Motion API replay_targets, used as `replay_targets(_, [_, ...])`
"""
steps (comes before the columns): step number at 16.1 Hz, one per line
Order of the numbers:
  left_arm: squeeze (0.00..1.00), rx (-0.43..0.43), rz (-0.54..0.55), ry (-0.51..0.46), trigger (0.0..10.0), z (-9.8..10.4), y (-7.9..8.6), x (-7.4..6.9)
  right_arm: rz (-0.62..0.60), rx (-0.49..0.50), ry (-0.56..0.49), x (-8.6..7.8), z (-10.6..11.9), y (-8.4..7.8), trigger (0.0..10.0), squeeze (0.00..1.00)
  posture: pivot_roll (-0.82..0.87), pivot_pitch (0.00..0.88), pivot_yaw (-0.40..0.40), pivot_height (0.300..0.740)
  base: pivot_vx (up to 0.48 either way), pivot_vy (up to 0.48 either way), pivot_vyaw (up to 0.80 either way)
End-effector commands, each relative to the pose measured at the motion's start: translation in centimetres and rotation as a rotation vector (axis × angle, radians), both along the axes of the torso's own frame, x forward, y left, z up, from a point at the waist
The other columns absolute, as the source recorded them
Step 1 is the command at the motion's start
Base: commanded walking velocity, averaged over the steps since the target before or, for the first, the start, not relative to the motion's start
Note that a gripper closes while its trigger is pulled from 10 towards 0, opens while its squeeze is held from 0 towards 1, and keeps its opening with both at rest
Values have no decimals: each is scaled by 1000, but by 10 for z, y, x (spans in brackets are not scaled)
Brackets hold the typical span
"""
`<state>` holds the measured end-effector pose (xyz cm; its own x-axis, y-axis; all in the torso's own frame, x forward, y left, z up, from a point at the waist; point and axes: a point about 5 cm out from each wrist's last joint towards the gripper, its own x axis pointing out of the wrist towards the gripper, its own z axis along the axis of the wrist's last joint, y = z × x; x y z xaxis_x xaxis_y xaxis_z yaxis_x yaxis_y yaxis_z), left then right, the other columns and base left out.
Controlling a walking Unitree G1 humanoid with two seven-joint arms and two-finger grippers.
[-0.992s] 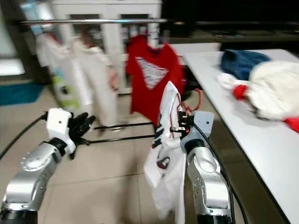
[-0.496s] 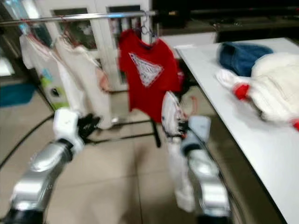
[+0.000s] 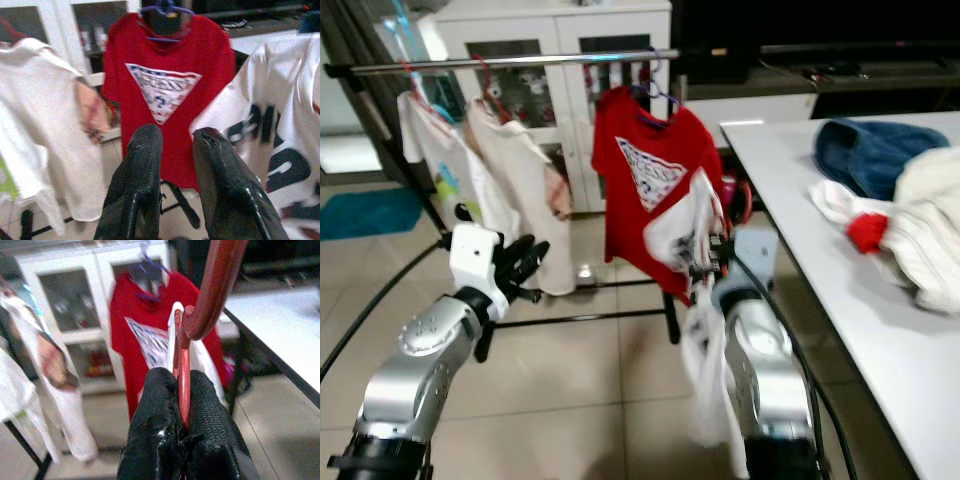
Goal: Hang hanger
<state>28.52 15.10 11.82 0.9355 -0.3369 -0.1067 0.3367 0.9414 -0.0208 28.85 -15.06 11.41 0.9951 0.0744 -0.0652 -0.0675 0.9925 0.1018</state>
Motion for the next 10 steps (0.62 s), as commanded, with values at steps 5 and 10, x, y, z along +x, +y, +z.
replay_targets(5, [271,-35,101,-10,10000,3,9,10,49,7,-17,5,3,11,10000,0,-63,0,35,740,0,0,0])
replay_targets(10, [259,29,68,-30,10000,2,7,9,69,-26,1,4,-2,15,10000,0,-55,0,42,740,215,0,0])
